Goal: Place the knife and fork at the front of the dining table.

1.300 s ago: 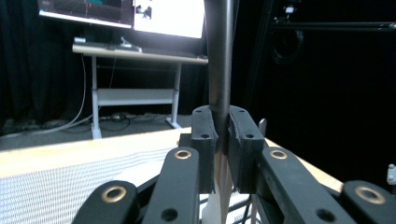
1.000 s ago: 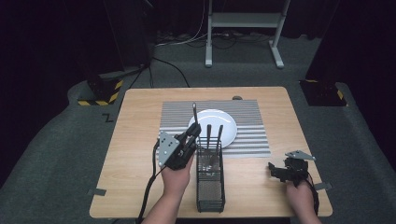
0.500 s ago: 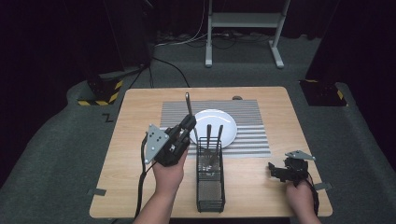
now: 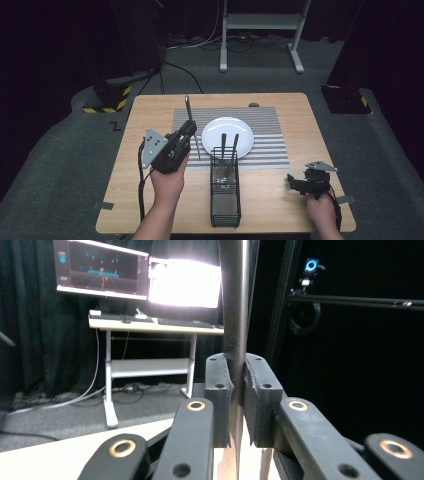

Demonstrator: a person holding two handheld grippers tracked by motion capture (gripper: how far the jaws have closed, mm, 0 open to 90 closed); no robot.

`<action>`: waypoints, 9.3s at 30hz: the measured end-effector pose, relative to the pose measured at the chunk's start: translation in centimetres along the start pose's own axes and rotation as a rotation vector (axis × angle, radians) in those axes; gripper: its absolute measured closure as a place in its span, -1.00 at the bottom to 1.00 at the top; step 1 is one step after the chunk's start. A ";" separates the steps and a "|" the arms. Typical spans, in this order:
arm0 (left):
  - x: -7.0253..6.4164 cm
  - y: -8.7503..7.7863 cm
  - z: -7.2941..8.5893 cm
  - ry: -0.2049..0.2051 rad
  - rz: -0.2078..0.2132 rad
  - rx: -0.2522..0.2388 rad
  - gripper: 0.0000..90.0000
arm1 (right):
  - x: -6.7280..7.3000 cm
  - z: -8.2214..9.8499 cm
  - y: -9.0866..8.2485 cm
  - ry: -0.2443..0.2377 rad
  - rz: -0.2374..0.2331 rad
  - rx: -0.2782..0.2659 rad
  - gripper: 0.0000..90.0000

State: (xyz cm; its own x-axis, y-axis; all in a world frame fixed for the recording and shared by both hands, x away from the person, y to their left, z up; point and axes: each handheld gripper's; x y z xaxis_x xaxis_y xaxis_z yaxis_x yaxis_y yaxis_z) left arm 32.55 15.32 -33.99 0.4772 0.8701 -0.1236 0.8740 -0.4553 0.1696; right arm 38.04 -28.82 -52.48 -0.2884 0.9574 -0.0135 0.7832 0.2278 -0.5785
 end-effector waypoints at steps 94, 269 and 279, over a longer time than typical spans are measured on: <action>10.7 10.7 13.8 -0.145 -0.309 0.426 0.84 | 0.0 0.0 0.0 -0.005 -0.003 -0.001 -0.79; 10.6 -8.1 16.8 0.057 -0.313 0.790 -0.99 | 11.5 -7.4 -5.0 -0.053 -0.277 -0.540 -0.58; 10.6 -8.1 16.8 0.054 -0.308 0.790 -0.99 | 15.9 -9.7 -3.9 -0.079 -0.292 -0.608 0.36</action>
State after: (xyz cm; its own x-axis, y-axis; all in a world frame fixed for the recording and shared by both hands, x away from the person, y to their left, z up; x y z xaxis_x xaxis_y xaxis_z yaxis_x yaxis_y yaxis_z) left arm 32.10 25.07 -53.07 0.2200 0.9755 -0.0019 0.7809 -0.1772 -0.5990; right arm 35.72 -12.74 -42.55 -0.5563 0.8310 0.0003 0.8310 0.5563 -0.0065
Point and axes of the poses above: each handheld gripper's, and its own axes: y roughly forward along the jaws, z roughly out of its underside, x roughly to its left, and after that the axes turned 8 degrees about -x, right-handed
